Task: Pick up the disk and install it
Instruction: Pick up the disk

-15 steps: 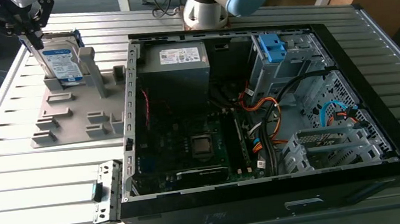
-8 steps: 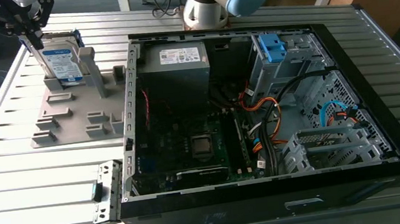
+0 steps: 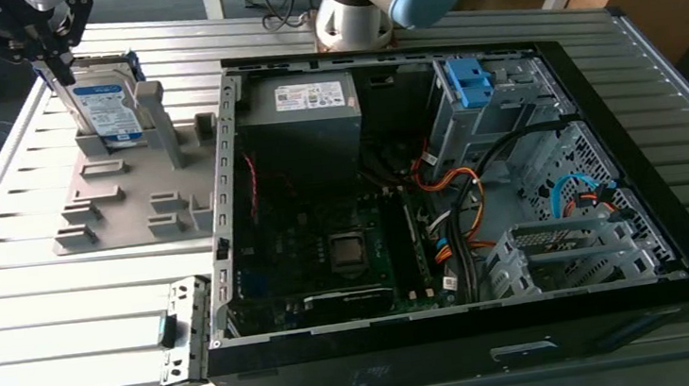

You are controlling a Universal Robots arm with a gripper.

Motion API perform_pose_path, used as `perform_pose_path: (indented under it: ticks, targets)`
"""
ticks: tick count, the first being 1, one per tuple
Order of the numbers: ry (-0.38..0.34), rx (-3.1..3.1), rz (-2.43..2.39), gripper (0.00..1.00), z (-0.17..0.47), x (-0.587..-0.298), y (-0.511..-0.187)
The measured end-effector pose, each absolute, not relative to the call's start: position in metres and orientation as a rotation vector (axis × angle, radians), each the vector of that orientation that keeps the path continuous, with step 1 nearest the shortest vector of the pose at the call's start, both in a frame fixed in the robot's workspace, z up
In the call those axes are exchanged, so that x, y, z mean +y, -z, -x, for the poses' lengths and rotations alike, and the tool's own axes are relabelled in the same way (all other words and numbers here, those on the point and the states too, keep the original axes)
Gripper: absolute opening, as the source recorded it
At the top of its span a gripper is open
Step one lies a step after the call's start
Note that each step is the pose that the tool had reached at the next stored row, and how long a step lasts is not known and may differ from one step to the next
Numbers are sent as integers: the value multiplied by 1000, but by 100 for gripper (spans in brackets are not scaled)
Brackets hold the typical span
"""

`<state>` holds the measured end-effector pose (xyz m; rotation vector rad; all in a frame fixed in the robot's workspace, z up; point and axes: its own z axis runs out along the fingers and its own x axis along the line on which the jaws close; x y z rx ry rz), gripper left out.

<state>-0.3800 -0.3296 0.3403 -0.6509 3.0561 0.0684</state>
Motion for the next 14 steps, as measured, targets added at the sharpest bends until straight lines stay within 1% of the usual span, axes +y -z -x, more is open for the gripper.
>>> perform_pose_path:
  ticks: [14]
  targets:
    - [-69,3041,721,11,380,-330,-340]
